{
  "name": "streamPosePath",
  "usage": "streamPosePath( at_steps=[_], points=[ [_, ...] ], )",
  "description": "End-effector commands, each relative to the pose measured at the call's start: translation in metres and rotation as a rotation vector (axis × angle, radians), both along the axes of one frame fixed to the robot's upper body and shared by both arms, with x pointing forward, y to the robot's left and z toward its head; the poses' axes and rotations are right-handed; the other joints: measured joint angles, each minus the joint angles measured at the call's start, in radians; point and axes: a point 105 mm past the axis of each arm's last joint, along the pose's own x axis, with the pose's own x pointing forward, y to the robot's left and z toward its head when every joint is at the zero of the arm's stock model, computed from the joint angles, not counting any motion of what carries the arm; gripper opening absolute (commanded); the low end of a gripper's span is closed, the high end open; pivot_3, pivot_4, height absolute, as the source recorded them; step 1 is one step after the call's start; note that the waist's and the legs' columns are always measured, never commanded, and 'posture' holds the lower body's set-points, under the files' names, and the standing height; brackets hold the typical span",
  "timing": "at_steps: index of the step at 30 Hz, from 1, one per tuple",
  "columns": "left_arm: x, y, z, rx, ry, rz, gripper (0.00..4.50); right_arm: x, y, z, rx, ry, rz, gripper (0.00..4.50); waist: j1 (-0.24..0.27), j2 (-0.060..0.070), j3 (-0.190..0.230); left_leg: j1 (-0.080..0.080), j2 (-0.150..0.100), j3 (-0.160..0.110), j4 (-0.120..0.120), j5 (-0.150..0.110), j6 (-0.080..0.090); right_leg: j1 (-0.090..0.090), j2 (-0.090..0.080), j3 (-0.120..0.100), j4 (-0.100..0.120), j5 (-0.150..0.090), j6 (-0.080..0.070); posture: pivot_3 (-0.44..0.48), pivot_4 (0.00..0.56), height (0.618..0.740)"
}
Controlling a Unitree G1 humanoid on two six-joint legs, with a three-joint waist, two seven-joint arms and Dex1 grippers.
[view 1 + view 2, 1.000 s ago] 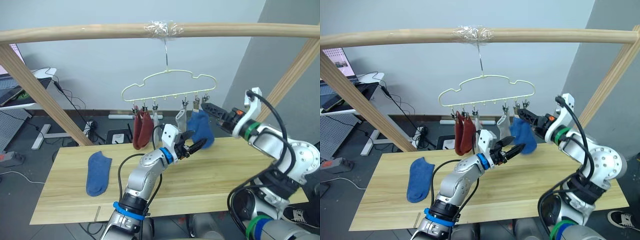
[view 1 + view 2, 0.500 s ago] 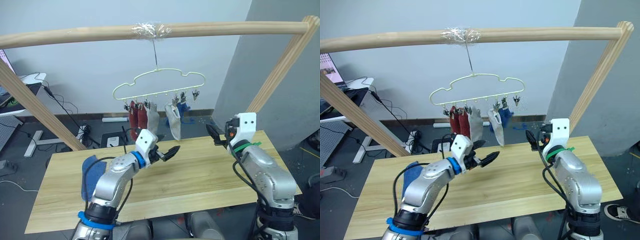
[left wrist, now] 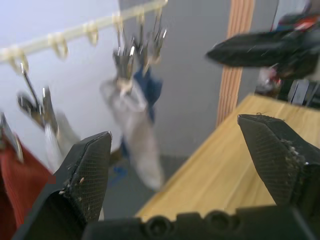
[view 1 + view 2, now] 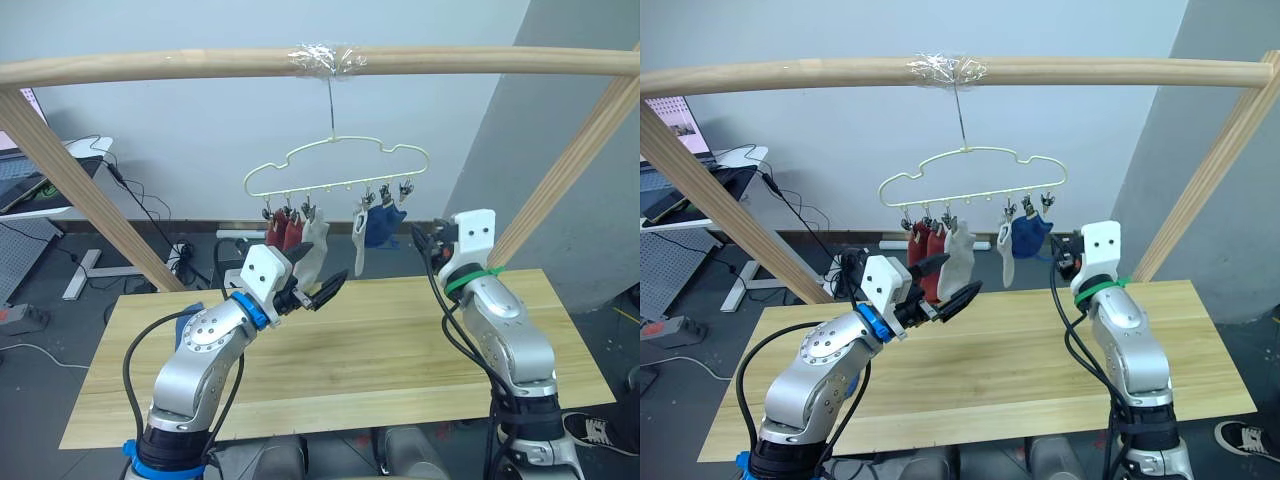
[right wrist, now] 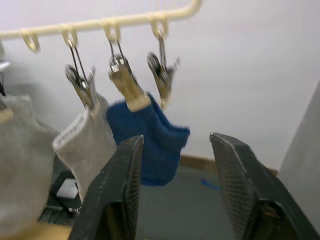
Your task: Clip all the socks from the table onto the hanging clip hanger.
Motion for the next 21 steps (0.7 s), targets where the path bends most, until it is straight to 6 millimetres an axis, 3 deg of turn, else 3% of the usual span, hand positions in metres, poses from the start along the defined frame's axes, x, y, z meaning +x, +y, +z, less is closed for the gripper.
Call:
streamPosePath(
  at_steps=[1, 10, 21],
  points=[
    [-0.008, -0.001, 0.021, -0.031, -0.077, -0.027, 4.50, 0.007, 0.001, 0.017, 0.011, -0.079, -0.038, 2.39, 0.001, 0.000, 0.000, 0.000, 0.000, 0.000, 0.000, 0.000, 0.000, 0.000, 0.000, 0.000, 0.000, 0.000, 0.000, -0.022, 0.110, 0.740],
    [-0.011, -0.007, 0.046, -0.086, -0.144, -0.063, 4.50, 0.030, 0.011, 0.024, 0.056, -0.104, -0.081, 2.39, 0.002, 0.000, 0.000, 0.001, 0.000, 0.000, 0.000, 0.000, 0.000, 0.000, 0.000, 0.000, 0.002, 0.000, 0.000, -0.010, 0.112, 0.740],
    [-0.014, -0.014, 0.051, -0.088, -0.162, -0.065, 4.50, 0.048, 0.017, 0.026, 0.088, -0.102, -0.110, 2.39, 0.004, 0.000, 0.000, 0.001, 0.000, 0.000, 0.000, 0.000, 0.000, 0.001, 0.000, 0.000, 0.002, 0.000, 0.000, 0.003, 0.119, 0.740]
  ],
)
